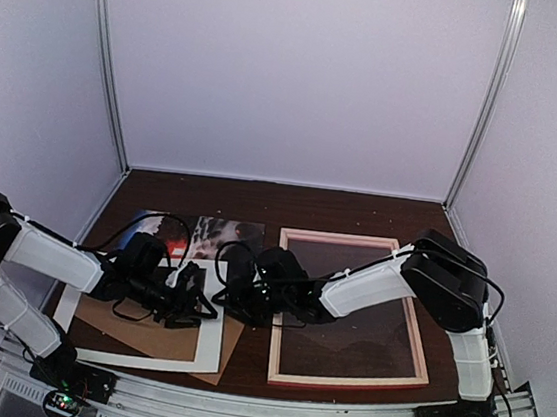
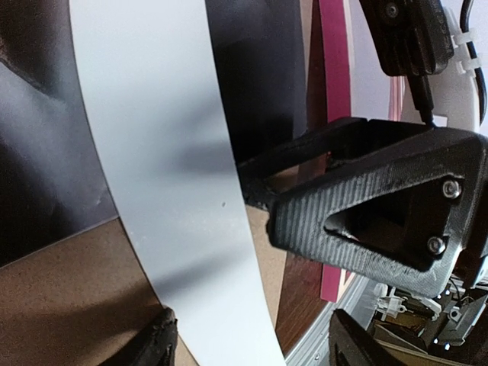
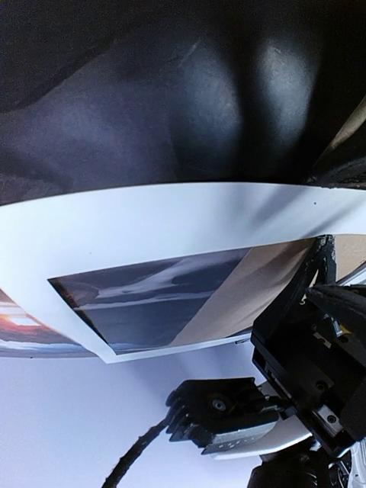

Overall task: Put the photo into the frame
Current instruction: Pick up the mat board from the photo.

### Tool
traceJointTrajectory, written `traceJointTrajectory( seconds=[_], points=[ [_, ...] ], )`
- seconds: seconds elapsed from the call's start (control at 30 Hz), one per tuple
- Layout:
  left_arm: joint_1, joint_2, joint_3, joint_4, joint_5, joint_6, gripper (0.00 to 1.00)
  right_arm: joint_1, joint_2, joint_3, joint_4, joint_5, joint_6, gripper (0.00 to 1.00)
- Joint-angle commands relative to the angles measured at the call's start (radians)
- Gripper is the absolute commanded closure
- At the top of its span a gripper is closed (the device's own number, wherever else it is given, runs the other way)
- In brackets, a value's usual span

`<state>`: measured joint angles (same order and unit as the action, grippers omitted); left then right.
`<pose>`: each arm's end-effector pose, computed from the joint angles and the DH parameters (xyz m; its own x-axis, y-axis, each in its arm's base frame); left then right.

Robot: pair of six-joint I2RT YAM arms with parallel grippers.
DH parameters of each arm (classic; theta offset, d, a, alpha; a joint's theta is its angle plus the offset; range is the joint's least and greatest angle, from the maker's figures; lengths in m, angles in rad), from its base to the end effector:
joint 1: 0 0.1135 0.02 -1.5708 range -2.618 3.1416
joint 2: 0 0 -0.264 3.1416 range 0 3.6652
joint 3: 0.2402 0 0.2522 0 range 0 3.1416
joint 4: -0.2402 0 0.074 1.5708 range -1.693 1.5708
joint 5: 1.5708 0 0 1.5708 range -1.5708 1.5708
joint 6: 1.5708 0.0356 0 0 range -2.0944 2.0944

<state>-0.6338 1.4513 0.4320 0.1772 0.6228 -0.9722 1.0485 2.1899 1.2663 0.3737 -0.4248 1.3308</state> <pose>0.1783 -0.1568 0.1216 -0.9947 -0.1017 -0.0157 -0.0492 0.6042 -0.7953 0.2165 0.4056 0.1136 -0.9993 0.0381 0.0066 0.0239 0.4756 0.8793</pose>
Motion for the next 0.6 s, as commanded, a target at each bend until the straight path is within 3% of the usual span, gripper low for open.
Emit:
traceJointTrajectory(
  seconds=[0.0,0.57],
  points=[
    [-0.015,0.052,-0.02,-0.018,-0.026,0.016,0.31,0.002,0.004,-0.018,0.029,-0.039,-0.024,0.57],
    [-0.015,0.053,-0.02,0.049,-0.007,0.013,0.31,-0.03,-0.02,-0.082,0.166,-0.11,-0.003,0.58]
  ],
)
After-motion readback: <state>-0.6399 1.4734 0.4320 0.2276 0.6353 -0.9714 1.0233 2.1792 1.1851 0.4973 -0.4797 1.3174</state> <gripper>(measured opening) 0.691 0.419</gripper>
